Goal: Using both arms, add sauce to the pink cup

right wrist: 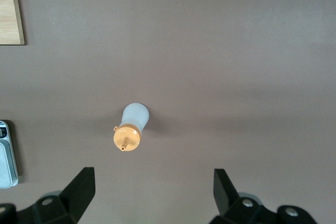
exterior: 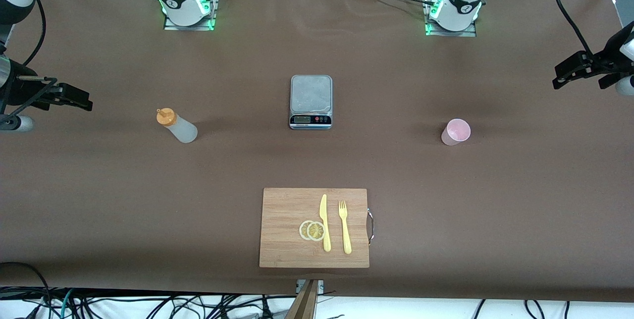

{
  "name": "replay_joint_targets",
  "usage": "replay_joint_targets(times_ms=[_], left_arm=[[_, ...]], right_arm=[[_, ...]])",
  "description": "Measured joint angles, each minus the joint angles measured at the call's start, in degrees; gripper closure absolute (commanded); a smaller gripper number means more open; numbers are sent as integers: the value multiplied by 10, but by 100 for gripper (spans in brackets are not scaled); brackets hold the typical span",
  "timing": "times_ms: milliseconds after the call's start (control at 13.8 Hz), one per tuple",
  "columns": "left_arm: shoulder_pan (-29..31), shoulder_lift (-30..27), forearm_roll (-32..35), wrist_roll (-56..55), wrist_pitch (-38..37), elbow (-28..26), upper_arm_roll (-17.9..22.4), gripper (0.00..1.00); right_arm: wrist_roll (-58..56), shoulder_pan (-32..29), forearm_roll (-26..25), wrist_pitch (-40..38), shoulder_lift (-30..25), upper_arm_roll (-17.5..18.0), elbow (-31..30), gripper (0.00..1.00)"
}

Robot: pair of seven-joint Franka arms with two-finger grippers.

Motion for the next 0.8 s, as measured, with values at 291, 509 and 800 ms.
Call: replay_joint_targets(times_ms=[291, 509, 800], left_arm=[[0, 0, 0, 0, 0, 0, 0, 0], [0, 3, 0, 0, 0, 0, -3, 0], [0, 7, 0, 0, -1, 0, -5, 0]], right_arm=[[0, 0, 0, 0, 0, 0, 0, 0], [0, 0, 0, 0, 0, 0, 0, 0], [0, 0, 0, 0, 0, 0, 0, 0]])
